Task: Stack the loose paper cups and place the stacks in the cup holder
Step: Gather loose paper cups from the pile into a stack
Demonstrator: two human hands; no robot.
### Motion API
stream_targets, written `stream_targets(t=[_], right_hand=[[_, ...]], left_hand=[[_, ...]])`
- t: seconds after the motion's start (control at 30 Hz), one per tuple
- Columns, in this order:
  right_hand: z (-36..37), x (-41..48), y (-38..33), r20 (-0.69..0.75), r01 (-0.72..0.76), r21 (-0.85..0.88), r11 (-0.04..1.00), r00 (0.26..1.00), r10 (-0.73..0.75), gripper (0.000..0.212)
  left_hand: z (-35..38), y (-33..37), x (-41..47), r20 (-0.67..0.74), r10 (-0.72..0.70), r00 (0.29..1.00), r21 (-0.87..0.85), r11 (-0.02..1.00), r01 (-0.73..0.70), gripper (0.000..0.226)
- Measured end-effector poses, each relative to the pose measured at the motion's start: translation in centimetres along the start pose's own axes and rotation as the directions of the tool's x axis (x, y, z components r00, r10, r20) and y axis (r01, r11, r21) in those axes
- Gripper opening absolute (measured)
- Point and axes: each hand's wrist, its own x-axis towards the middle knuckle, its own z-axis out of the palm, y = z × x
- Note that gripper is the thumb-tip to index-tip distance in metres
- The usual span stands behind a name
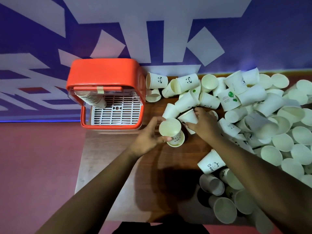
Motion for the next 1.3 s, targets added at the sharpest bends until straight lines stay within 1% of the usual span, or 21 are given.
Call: stream_targets(t=[0.03, 0.07, 0.1, 0.13, 0.2, 0.27, 0.33, 0.43, 0.5, 0.57, 0.6, 0.63, 0.67, 0.73, 0.8, 0.87, 0.9, 0.97, 1.03, 1.17, 1.3], right_hand=[[-0.6, -0.5, -0.1, 0.005, -0.029, 0.141, 0.990, 1.000, 0.029, 0.069], [-1.2, -1.0, -0.3, 0.010, -0.068, 0.297, 0.953, 0.998, 0.068, 0.069], [-1.8, -1.5, -0.5, 0.008, -0.092, 0.437, 0.895, 0.995, 0.098, 0.068], [-2.4, -2.1, -0.9, 0.000, -0.098, 0.540, 0.836, 0.993, 0.116, 0.066], [-3.2, -3.2, -1.3, -0.010, -0.088, 0.655, 0.751, 0.992, 0.125, 0.063], [-3.8, -4.1, -1.6, -0.003, -0.092, 0.692, 0.716, 0.991, 0.130, 0.061], [-4.1, -4.9, -1.6, 0.014, -0.113, 0.692, 0.713, 0.989, 0.144, 0.058], [-4.0, -5.8, -1.6, 0.045, -0.119, 0.707, 0.697, 0.991, 0.123, 0.053], [-3.7, -6.2, -1.9, 0.063, -0.129, 0.715, 0.687, 0.991, 0.120, 0.055], [-3.2, -6.6, -2.1, 0.073, -0.131, 0.711, 0.691, 0.991, 0.114, 0.059], [-2.9, -6.8, -2.1, 0.079, -0.129, 0.703, 0.700, 0.992, 0.103, 0.060], [-2.6, -6.9, -2.1, 0.085, -0.120, 0.692, 0.711, 0.993, 0.085, 0.063], [-2.3, -7.0, -2.2, 0.096, -0.113, 0.684, 0.721, 0.993, 0.064, 0.067], [-1.7, -7.3, -2.3, 0.140, -0.115, 0.671, 0.732, 0.990, 0.027, 0.079], [-1.0, -7.5, -2.3, 0.168, -0.108, 0.637, 0.763, 0.986, -0.002, 0.087], [-0.8, -7.7, -2.2, 0.164, -0.045, 0.553, 0.832, 0.985, -0.056, 0.086], [-0.8, -7.9, -2.2, 0.158, -0.002, 0.501, 0.866, 0.983, -0.089, 0.083], [-0.7, -8.1, -2.2, 0.144, 0.081, 0.396, 0.915, 0.978, -0.149, 0.079], [-0.2, -8.4, -2.0, 0.154, 0.117, 0.329, 0.937, 0.972, -0.176, 0.079], [0.6, -8.5, -1.9, 0.214, 0.130, 0.267, 0.955, 0.958, -0.191, 0.077], [1.9, -8.5, -2.1, 0.194, 0.168, 0.230, 0.958, 0.957, -0.215, 0.066]], left_hand=[[0.1, -0.1, 0.2, 0.000, -0.030, 1.000, 0.028, 0.999, 0.030, 0.073], [0.3, -0.3, 0.4, -0.004, -0.056, 0.998, 0.080, 0.995, 0.056, 0.084], [0.5, -0.6, 0.6, -0.007, -0.073, 0.997, 0.151, 0.986, 0.073, 0.089], [0.7, -0.8, 0.9, -0.009, -0.080, 0.997, 0.228, 0.970, 0.080, 0.088], [1.3, -1.3, 1.5, -0.012, -0.078, 0.997, 0.350, 0.933, 0.078, 0.082], [1.9, -1.8, 2.1, -0.032, -0.081, 0.996, 0.452, 0.888, 0.086, 0.082], [2.3, -2.5, 2.6, -0.048, -0.089, 0.995, 0.525, 0.845, 0.101, 0.087], [3.0, -3.3, 3.1, -0.035, -0.096, 0.995, 0.546, 0.832, 0.099, 0.089], [3.0, -3.2, 3.2, 0.022, -0.094, 0.995, 0.570, 0.819, 0.065, 0.092], [2.1, -3.1, 3.3, 0.104, -0.160, 0.982, 0.575, 0.815, 0.071, 0.099], [1.3, -3.1, 3.4, 0.125, -0.205, 0.971, 0.547, 0.831, 0.105, 0.100], [0.3, -3.2, 3.5, 0.116, -0.239, 0.964, 0.494, 0.856, 0.153, 0.095], [-0.8, -3.2, 3.8, 0.082, -0.265, 0.961, 0.422, 0.883, 0.207, 0.082], [-2.4, -2.8, 4.3, -0.012, -0.267, 0.963, 0.327, 0.910, 0.257, 0.049], [-3.1, -2.1, 5.2, -0.127, -0.228, 0.965, 0.371, 0.892, 0.259, 0.029], [-3.0, -1.1, 6.5, -0.223, -0.185, 0.957, 0.421, 0.868, 0.265, 0.021], [-2.8, -0.6, 7.1, -0.245, -0.176, 0.953, 0.428, 0.862, 0.270, 0.020], [-2.2, 0.0, 8.4, -0.249, -0.171, 0.953, 0.443, 0.855, 0.269, 0.023], [-1.6, 0.1, 9.4, -0.239, -0.170, 0.956, 0.476, 0.838, 0.268, 0.031], [-0.9, -0.6, 10.9, -0.269, -0.219, 0.938, 0.485, 0.810, 0.329, 0.045], [-0.6, -1.3, 12.1, -0.274, -0.246, 0.930, 0.497, 0.792, 0.356, 0.054]])
